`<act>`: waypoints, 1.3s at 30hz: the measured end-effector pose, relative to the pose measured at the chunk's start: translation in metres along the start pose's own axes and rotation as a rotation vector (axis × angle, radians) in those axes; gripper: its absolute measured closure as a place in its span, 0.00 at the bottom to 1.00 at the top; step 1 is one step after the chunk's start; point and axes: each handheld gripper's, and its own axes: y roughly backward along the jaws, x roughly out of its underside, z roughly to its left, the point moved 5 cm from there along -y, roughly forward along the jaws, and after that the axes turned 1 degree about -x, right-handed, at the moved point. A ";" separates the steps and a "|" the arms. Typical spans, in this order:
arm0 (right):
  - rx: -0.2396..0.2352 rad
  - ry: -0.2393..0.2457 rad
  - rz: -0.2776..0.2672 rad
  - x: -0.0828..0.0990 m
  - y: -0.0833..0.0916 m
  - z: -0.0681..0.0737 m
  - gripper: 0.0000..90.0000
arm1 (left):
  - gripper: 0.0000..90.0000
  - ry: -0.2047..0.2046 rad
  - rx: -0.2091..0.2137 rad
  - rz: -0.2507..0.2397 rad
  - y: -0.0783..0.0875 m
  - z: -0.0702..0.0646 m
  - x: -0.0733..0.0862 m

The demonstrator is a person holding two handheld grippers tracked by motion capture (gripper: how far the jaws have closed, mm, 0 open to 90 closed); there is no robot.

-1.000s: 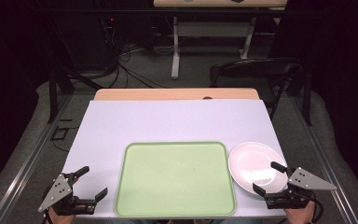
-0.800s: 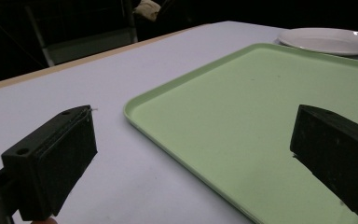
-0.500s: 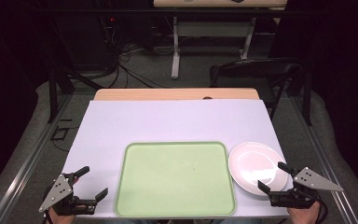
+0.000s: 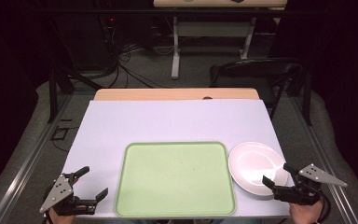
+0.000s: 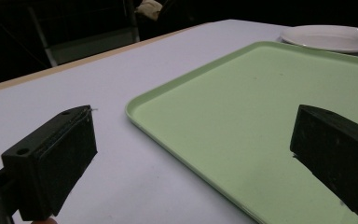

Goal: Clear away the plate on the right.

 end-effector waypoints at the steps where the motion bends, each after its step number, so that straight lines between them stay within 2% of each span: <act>1: 0.000 -0.008 0.003 0.001 0.000 -0.001 0.00 | 0.00 -0.001 0.000 0.001 0.000 0.000 0.000; 4: 0.011 -0.052 0.015 0.003 -0.001 -0.005 0.00 | 0.00 -0.004 -0.001 0.004 0.000 -0.001 0.000; 12: 0.030 -0.115 0.037 0.010 -0.003 -0.012 0.00 | 0.00 -0.012 0.001 0.014 -0.002 -0.002 0.001; 15: 0.028 -0.156 0.043 0.013 -0.003 -0.013 0.00 | 0.00 -0.011 -0.002 0.009 -0.001 -0.002 0.001; 31: 0.064 -0.241 0.064 0.020 -0.001 -0.026 0.00 | 0.00 -0.012 -0.003 0.009 -0.001 -0.001 0.001; 32: 0.071 -0.263 0.063 0.021 0.000 -0.028 0.00 | 0.00 -0.013 -0.004 0.008 -0.001 -0.001 0.001; 37: 0.084 -0.302 0.061 0.024 0.001 -0.035 0.00 | 0.00 -0.015 -0.004 0.009 -0.001 -0.001 0.001; 39: 0.088 -0.344 0.066 0.027 0.001 -0.038 0.00 | 0.00 -0.018 -0.007 0.011 -0.001 -0.001 0.001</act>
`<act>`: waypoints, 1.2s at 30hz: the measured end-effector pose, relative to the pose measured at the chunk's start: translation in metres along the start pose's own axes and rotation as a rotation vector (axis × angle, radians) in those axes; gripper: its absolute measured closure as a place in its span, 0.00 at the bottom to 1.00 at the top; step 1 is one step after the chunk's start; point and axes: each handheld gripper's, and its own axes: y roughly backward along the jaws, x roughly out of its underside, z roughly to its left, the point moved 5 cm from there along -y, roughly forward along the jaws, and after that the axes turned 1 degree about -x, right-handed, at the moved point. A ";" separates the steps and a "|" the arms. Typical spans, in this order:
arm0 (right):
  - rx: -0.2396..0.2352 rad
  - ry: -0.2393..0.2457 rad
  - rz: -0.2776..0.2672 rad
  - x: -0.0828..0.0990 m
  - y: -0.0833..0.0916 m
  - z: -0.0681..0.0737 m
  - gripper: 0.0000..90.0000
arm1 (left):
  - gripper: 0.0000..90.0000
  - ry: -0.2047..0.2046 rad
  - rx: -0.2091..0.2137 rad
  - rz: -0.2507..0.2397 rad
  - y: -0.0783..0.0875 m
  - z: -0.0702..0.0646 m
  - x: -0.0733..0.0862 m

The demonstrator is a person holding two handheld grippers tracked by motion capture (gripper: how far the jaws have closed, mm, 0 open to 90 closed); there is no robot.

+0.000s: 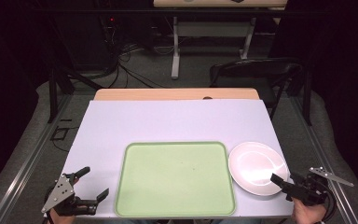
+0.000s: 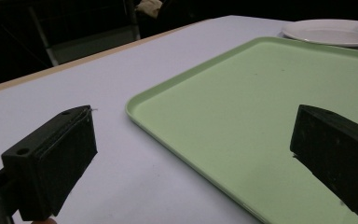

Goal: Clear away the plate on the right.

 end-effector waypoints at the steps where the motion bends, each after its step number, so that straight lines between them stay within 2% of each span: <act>1: 0.002 -0.005 0.000 0.000 0.000 -0.001 0.00 | 0.00 0.000 0.000 0.000 0.000 0.000 0.000; 13: 0.013 -0.104 0.020 0.005 -0.003 -0.013 0.02 | 0.00 -0.002 -0.002 0.002 0.000 0.000 0.000; 16: 0.000 -0.169 0.004 0.007 -0.003 -0.017 0.07 | 0.00 -0.002 -0.001 0.001 0.000 0.000 0.000; 23: 0.013 -0.206 -0.007 0.010 -0.006 -0.024 0.16 | 0.00 -0.006 -0.001 0.006 -0.001 -0.001 0.000; 28: 0.019 -0.309 -0.020 0.013 -0.007 -0.029 0.23 | 0.00 -0.006 -0.001 0.007 -0.001 -0.001 0.000; 32: 0.020 -0.362 -0.025 0.016 -0.011 -0.032 0.27 | 0.00 -0.009 -0.002 0.010 -0.002 -0.001 0.001; 34: 0.023 -0.379 -0.032 0.017 -0.012 -0.033 0.30 | 0.00 -0.012 -0.003 0.011 -0.002 -0.001 0.001; 36: 0.029 -0.375 -0.039 0.017 -0.012 -0.034 0.32 | 0.00 -0.012 -0.003 0.013 -0.002 -0.001 0.001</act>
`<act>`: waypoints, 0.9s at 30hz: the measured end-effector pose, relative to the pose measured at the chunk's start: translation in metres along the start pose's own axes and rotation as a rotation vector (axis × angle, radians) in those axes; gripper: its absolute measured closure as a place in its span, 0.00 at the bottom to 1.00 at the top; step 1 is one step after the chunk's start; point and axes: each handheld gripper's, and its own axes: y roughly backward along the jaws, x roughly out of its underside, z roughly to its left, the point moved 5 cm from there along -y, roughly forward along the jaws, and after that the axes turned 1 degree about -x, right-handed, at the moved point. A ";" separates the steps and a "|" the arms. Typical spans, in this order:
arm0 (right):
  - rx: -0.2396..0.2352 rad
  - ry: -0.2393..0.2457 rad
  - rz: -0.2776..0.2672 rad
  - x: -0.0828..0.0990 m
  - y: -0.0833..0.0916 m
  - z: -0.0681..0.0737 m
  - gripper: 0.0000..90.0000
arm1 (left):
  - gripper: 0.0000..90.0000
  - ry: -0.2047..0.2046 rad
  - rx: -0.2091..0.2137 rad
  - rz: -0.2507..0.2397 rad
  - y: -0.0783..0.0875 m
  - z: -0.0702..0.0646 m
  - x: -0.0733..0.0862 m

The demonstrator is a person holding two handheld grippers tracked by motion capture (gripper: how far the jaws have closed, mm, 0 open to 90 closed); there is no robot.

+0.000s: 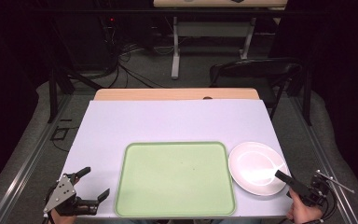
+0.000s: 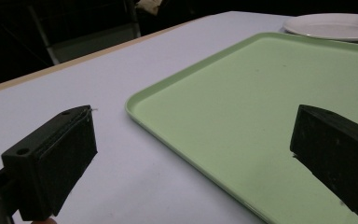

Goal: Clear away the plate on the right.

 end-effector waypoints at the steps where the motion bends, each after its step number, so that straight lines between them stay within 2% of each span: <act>1: 0.004 -0.004 -0.009 0.000 0.000 -0.001 0.33 | 0.00 -0.001 0.000 0.002 0.000 0.000 0.000; 4: 0.003 -0.026 -0.012 0.000 -0.002 -0.002 0.35 | 0.00 -0.004 -0.001 0.003 0.000 0.000 0.000; 6: -0.006 -0.054 -0.027 -0.001 -0.002 -0.004 0.40 | 0.00 -0.004 -0.001 0.001 0.000 0.000 0.000; 7: -0.011 -0.085 -0.036 -0.001 -0.002 -0.005 0.41 | 0.00 -0.006 -0.005 0.002 0.000 0.000 0.000; 11: -0.015 -0.109 -0.047 -0.001 -0.002 -0.007 0.46 | 0.00 -0.006 -0.004 0.001 -0.001 0.000 0.000; 19: 0.035 -0.154 -0.075 -0.002 -0.006 -0.009 0.60 | 0.01 -0.007 -0.006 0.001 -0.001 0.000 0.000; 21: 0.035 -0.168 -0.073 -0.002 -0.006 -0.009 0.61 | 0.01 -0.008 -0.006 0.001 -0.001 0.000 0.000; 22: 0.044 -0.185 -0.083 -0.002 -0.007 -0.011 0.65 | 0.01 -0.009 -0.006 0.001 -0.001 -0.001 0.000; 27: 0.055 -0.205 -0.097 -0.003 -0.009 -0.013 0.72 | 0.01 -0.008 -0.007 0.001 -0.001 0.000 0.000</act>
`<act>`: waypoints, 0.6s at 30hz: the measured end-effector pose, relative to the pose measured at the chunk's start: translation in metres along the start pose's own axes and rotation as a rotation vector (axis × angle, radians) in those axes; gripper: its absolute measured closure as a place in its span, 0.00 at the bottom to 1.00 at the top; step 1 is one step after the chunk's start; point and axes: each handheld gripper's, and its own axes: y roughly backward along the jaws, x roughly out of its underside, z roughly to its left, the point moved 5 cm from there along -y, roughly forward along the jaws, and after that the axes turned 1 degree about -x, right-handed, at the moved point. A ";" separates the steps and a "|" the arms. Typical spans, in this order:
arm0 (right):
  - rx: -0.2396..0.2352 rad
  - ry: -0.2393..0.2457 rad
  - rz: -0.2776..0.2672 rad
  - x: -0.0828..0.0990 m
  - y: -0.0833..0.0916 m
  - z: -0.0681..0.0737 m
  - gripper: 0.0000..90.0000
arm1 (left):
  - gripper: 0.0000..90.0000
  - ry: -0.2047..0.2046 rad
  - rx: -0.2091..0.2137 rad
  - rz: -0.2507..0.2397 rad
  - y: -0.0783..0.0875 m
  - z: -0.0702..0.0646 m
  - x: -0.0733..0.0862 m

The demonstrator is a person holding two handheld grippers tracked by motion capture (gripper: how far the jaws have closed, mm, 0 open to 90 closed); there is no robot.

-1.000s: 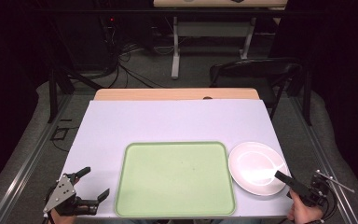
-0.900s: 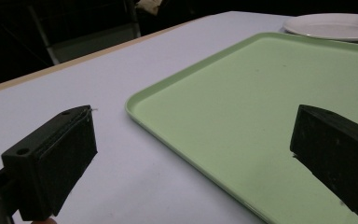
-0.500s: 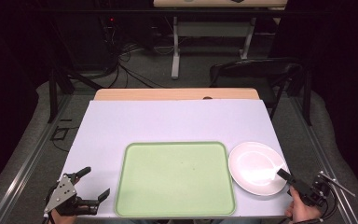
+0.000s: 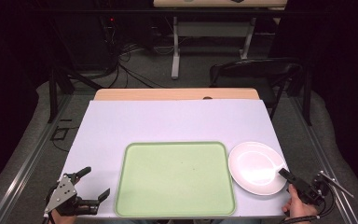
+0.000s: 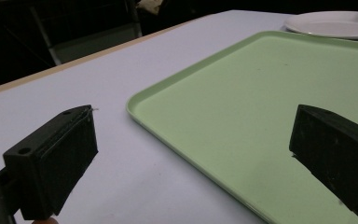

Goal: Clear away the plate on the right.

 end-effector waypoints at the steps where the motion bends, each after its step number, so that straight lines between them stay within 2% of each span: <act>1: 0.008 -0.010 -0.003 0.000 0.000 -0.001 0.74 | 0.01 0.000 -0.001 -0.001 0.000 0.000 0.000; 8: 0.011 -0.044 -0.007 -0.001 -0.002 -0.004 0.82 | 0.01 0.001 -0.002 -0.001 -0.001 0.000 0.000; 18: 0.020 -0.059 -0.007 -0.001 -0.003 -0.004 0.85 | 0.01 0.004 -0.005 -0.002 -0.001 0.000 0.000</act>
